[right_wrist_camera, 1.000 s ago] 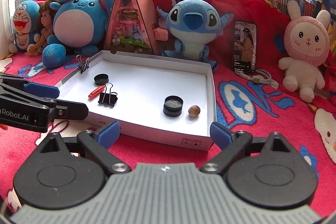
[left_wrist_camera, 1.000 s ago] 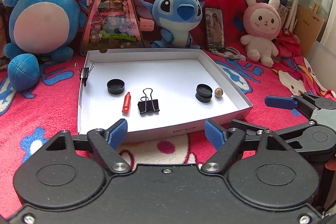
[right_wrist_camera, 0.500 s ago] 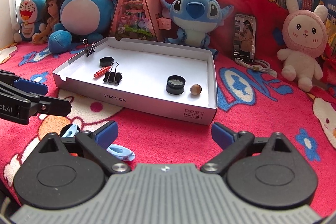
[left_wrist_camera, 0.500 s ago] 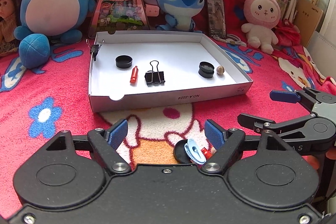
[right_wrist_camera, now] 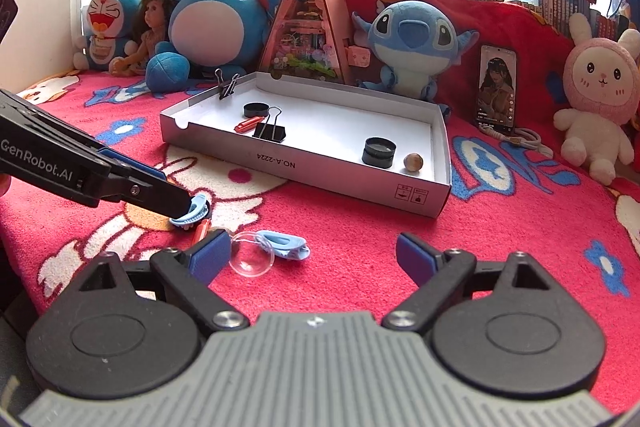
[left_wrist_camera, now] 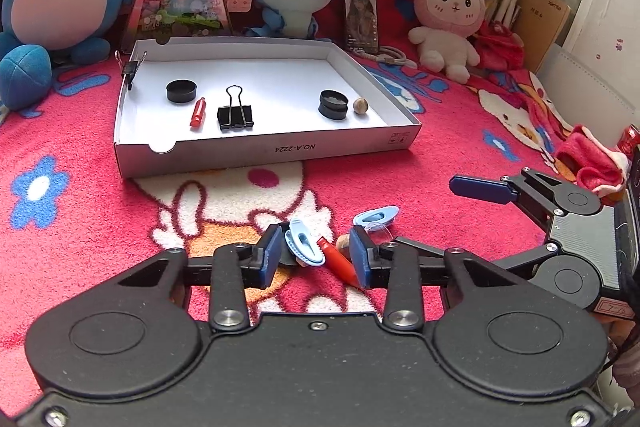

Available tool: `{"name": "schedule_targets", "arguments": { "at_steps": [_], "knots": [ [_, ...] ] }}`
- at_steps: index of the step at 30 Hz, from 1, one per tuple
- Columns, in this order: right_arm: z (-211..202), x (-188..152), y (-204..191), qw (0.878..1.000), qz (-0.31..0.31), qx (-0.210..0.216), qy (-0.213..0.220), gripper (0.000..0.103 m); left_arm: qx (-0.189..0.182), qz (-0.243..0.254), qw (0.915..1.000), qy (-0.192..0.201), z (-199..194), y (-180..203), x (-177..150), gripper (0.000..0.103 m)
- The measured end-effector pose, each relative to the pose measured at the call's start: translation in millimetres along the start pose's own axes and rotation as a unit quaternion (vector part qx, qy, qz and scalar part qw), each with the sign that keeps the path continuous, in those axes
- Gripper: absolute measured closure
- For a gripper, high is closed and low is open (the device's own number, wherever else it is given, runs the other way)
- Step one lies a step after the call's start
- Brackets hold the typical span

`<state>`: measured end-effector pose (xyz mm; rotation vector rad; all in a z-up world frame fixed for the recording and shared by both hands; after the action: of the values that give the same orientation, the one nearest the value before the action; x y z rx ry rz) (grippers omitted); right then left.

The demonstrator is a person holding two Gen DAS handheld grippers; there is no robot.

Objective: Organize rigid objects
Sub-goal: 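Grasp the blue plastic clip with the left gripper while the right grasps the clear ball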

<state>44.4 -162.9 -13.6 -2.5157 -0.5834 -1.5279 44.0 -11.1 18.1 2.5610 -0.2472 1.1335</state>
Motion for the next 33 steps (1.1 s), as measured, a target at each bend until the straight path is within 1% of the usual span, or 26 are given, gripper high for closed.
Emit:
{"name": "schedule_targets", "arguments": {
  "at_steps": [1,3,6,10,11,12,13,14,15,16,18,26,33],
  "knots": [
    [1,-1,-2,1.000,-0.001,0.001,-0.001,0.014,0.000,0.000,1.0000,-0.003,3,1,-1,0.070],
    [1,-4,-7,1.000,-0.004,0.001,-0.001,0.025,0.001,-0.002,1.0000,-0.009,9,2,-2,0.072],
    [2,-8,-11,1.000,0.005,0.014,-0.005,0.032,0.013,-0.009,0.9997,-0.016,19,1,-3,0.077],
    [3,-12,-18,1.000,0.004,0.027,-0.006,0.034,0.023,-0.009,0.9996,-0.013,26,1,-3,0.079],
    [3,-12,-20,1.000,0.001,0.026,-0.008,0.037,0.025,-0.008,0.9996,-0.012,27,1,-3,0.084],
    [5,-12,-21,1.000,0.000,0.024,-0.010,0.043,0.030,-0.007,0.9995,-0.012,29,1,-3,0.087],
    [6,-12,-22,1.000,0.001,0.022,-0.011,0.047,0.030,-0.007,0.9994,-0.011,29,1,-3,0.087],
    [7,-12,-23,1.000,0.003,0.021,-0.013,0.053,0.029,-0.007,0.9995,-0.011,29,1,-2,0.087],
    [9,-12,-22,1.000,0.008,0.023,-0.016,0.058,0.027,-0.006,0.9996,-0.009,27,2,-2,0.087],
    [10,-12,-23,0.999,0.012,0.025,-0.018,0.060,0.027,-0.005,0.9996,-0.008,26,2,-2,0.087],
    [11,-12,-23,0.999,0.016,0.029,-0.021,0.069,0.028,0.000,0.9996,-0.004,23,3,-1,0.087],
    [8,-10,-24,1.000,0.019,0.019,-0.016,0.070,0.039,-0.008,0.9991,0.016,9,-6,6,0.087],
    [6,0,-12,1.000,0.027,-0.007,-0.012,0.070,0.053,-0.019,0.9980,0.029,3,-20,16,0.087]
  ]
}}
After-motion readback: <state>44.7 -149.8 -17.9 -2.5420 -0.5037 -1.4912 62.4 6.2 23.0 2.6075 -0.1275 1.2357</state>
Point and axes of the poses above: each gripper's, at about its wrist camera, not at the fingertips, and z roughly the way its jaws point, y to its right, x to its top, the point moved 2 cm from there along z, roughly the way its jaws point, and after that the axes turned 2 degrees about y, right-handed, at the moved point
